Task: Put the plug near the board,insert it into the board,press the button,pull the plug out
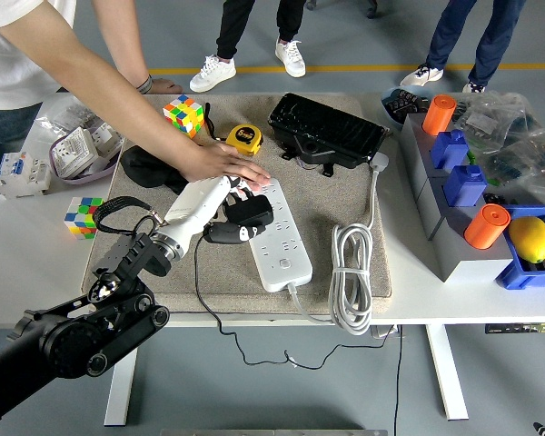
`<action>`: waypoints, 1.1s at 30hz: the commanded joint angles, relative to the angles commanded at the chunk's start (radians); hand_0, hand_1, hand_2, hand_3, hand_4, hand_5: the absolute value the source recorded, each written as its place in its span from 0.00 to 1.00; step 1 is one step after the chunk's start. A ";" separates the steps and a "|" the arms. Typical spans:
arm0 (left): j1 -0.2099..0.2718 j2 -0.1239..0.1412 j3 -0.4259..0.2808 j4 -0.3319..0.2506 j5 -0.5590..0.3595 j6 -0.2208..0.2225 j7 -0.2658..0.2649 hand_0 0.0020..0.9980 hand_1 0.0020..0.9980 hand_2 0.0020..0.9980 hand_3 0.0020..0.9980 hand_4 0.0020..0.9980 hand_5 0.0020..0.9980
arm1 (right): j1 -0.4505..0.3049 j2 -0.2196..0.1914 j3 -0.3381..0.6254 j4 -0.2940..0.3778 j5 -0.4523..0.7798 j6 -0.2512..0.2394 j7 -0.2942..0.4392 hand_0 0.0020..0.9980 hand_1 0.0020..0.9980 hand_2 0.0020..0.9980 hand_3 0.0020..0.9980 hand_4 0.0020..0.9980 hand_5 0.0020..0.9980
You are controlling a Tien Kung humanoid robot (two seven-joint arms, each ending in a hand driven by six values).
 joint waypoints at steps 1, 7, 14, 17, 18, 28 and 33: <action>0.001 0.002 -0.007 -0.004 -0.002 0.003 -0.007 0.21 0.33 0.31 0.45 0.77 0.16 | 0.000 0.000 0.001 0.000 0.000 0.000 0.000 0.60 0.59 0.55 0.55 0.79 0.27; 0.010 0.021 -0.059 0.038 0.019 0.020 -0.037 0.22 0.33 0.32 0.47 0.77 0.17 | 0.000 0.002 0.005 0.000 -0.001 0.000 0.000 0.60 0.59 0.55 0.55 0.79 0.27; 0.028 0.038 -0.087 0.097 0.022 0.028 -0.079 0.23 0.35 0.33 0.48 0.77 0.18 | 0.000 0.003 0.005 0.000 -0.001 0.000 0.000 0.60 0.59 0.55 0.55 0.79 0.27; 0.038 0.048 -0.091 0.115 0.014 0.028 -0.107 0.23 0.35 0.33 0.48 0.77 0.18 | 0.000 0.003 0.004 0.000 -0.002 0.000 0.000 0.60 0.59 0.55 0.55 0.79 0.27; 0.042 0.053 -0.090 0.121 0.011 0.026 -0.116 0.25 0.39 0.37 0.49 0.78 0.20 | 0.001 0.003 0.004 0.000 -0.002 0.000 0.000 0.60 0.59 0.55 0.55 0.79 0.27; 0.062 0.073 -0.073 0.158 -0.012 0.007 -0.146 0.29 0.41 0.44 0.52 0.78 0.20 | 0.001 0.003 0.008 0.001 -0.005 0.000 0.000 0.60 0.59 0.55 0.55 0.79 0.27; 0.064 0.070 -0.074 0.165 -0.013 0.002 -0.144 0.31 0.46 0.48 0.54 0.78 0.21 | 0.001 0.003 0.009 0.003 -0.007 0.000 0.000 0.60 0.59 0.55 0.55 0.79 0.27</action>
